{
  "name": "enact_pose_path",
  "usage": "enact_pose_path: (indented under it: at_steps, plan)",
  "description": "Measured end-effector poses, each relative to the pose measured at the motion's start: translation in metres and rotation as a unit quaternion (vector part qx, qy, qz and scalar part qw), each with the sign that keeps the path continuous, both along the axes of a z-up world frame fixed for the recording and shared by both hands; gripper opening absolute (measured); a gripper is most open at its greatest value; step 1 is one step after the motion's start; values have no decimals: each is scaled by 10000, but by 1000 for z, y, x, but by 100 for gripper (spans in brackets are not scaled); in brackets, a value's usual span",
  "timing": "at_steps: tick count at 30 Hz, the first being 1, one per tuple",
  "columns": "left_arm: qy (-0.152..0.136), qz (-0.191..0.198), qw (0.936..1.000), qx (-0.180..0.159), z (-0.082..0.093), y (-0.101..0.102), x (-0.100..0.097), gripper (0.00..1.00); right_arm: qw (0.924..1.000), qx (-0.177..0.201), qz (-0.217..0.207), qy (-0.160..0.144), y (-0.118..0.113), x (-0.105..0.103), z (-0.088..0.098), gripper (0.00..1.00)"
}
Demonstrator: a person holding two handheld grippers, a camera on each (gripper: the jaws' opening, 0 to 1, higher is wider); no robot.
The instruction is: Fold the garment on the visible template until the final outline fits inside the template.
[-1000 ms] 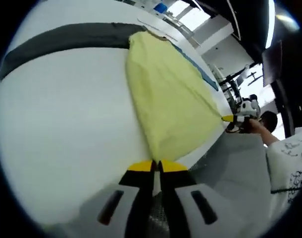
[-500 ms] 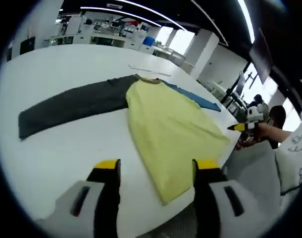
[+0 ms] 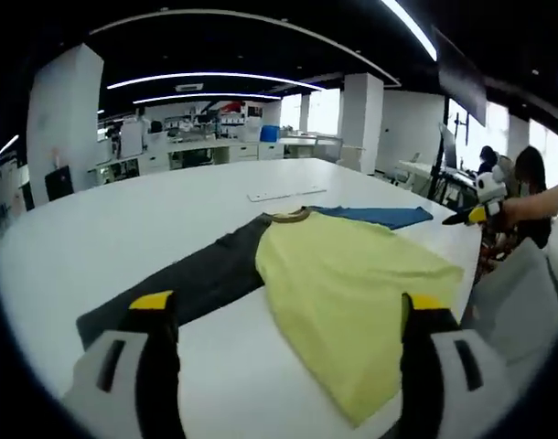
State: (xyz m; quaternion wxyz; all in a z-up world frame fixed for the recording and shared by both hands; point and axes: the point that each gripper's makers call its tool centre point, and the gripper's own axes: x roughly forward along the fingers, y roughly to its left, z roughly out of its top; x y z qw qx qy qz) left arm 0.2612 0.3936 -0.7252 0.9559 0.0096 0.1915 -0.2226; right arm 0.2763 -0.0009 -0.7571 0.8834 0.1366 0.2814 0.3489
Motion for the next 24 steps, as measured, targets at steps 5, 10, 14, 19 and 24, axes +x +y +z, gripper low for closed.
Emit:
enact_pose_path:
  at_steps: [5, 10, 14, 19, 24]
  plan:
    - [34, -131, 9999, -62, -5, -4, 6, 99, 9999, -79, -75, 13, -12, 10, -5, 99]
    - [158, -242, 9996, 15, -11, -8, 7, 99, 9997, -136, -209, 45, -24, 21, -8, 99]
    - [225, -212, 9995, 1, -14, -6, 8, 96, 9988, -298, -386, 80, -42, 38, -14, 99]
    - [364, -213, 9991, 98, -22, -3, 9, 94, 9973, -337, -645, 85, -63, 57, -13, 99]
    - [375, -165, 9991, 80, -24, -5, 8, 90, 9952, -507, -824, 138, -90, 76, -18, 99]
